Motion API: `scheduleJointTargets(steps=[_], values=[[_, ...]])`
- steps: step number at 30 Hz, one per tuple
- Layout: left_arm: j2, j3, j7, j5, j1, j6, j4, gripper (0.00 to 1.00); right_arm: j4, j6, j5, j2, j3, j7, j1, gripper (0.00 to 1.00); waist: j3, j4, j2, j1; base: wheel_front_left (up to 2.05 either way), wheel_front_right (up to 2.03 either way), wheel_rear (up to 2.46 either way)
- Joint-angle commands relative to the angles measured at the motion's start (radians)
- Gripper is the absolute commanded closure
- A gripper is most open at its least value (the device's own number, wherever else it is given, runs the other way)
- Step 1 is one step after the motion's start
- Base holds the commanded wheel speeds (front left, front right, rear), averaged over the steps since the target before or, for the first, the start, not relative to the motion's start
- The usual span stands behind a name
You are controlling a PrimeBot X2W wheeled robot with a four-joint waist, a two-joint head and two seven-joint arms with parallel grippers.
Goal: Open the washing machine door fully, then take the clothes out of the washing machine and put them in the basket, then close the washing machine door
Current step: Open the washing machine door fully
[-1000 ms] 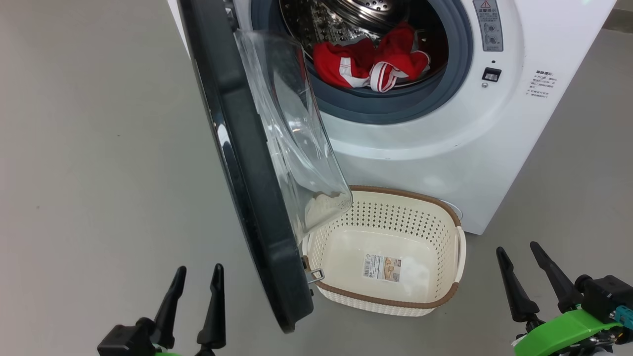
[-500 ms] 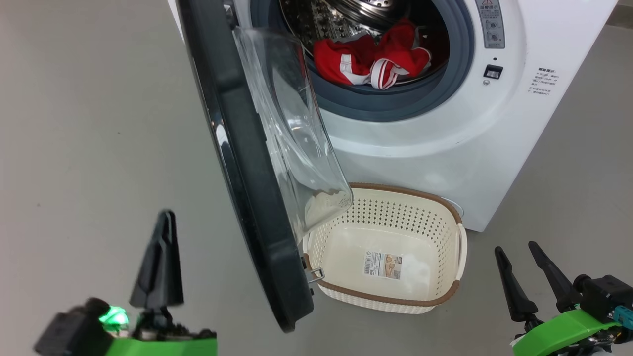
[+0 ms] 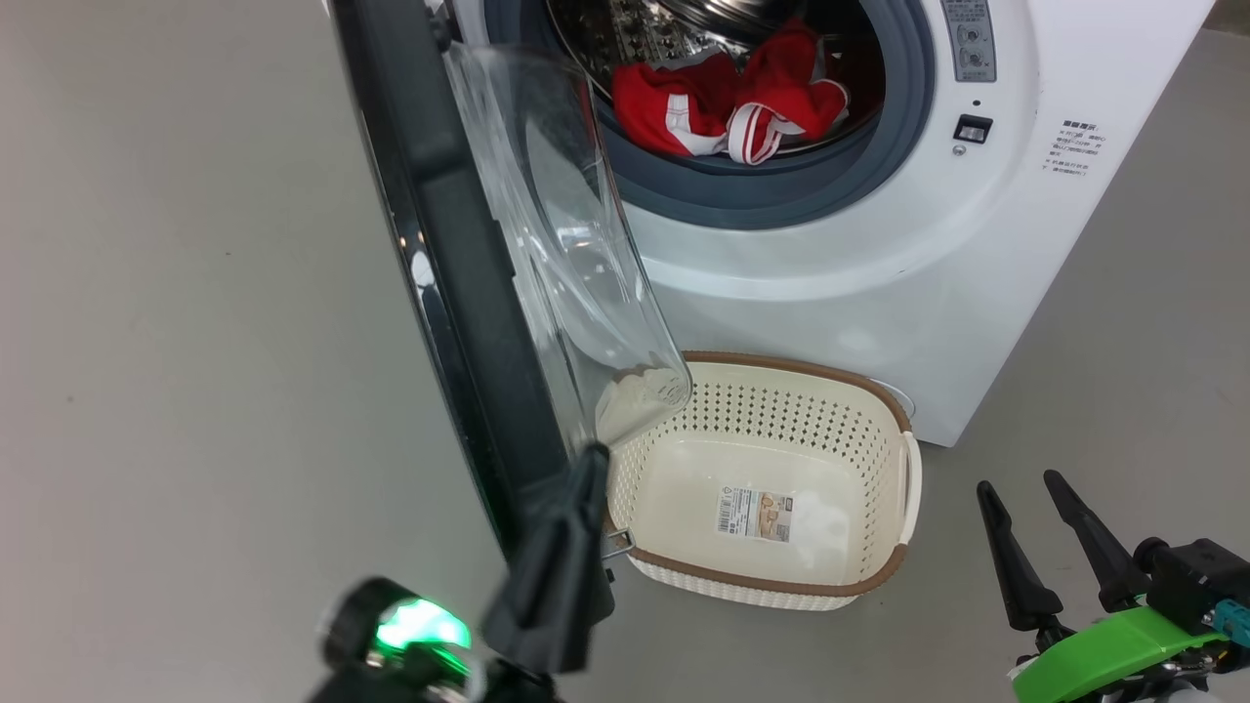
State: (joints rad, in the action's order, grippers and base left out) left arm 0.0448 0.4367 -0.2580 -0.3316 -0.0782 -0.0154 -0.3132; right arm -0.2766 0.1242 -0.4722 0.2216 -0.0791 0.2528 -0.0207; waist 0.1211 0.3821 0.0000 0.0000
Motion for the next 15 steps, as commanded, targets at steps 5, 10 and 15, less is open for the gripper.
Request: scheduleJointTargets(steps=[5, 10, 15], values=[[0.005, 0.042, -0.004, -0.057, 0.014, 0.021, 0.108, 1.0, 0.026, 0.007, 0.012, 0.019, -0.026, 0.009, -0.019, 0.0, 0.003, -0.002, 0.0, 0.0, 0.0, 0.0, 0.0], [0.005, 0.055, -0.004, -0.108, 0.009, 0.023, 0.223, 1.0, 0.027, 0.007, 0.011, 0.021, -0.03, 0.009, -0.025, 0.0, 0.007, -0.002, 0.0, 0.0, 0.0, 0.0, 0.0], [0.005, 0.032, -0.004, -0.133, -0.002, 0.008, 0.303, 1.0, 0.026, 0.007, 0.009, 0.022, -0.03, 0.009, -0.027, 0.0, 0.007, -0.001, 0.0, 0.0, 0.0, 0.0, 0.0]])
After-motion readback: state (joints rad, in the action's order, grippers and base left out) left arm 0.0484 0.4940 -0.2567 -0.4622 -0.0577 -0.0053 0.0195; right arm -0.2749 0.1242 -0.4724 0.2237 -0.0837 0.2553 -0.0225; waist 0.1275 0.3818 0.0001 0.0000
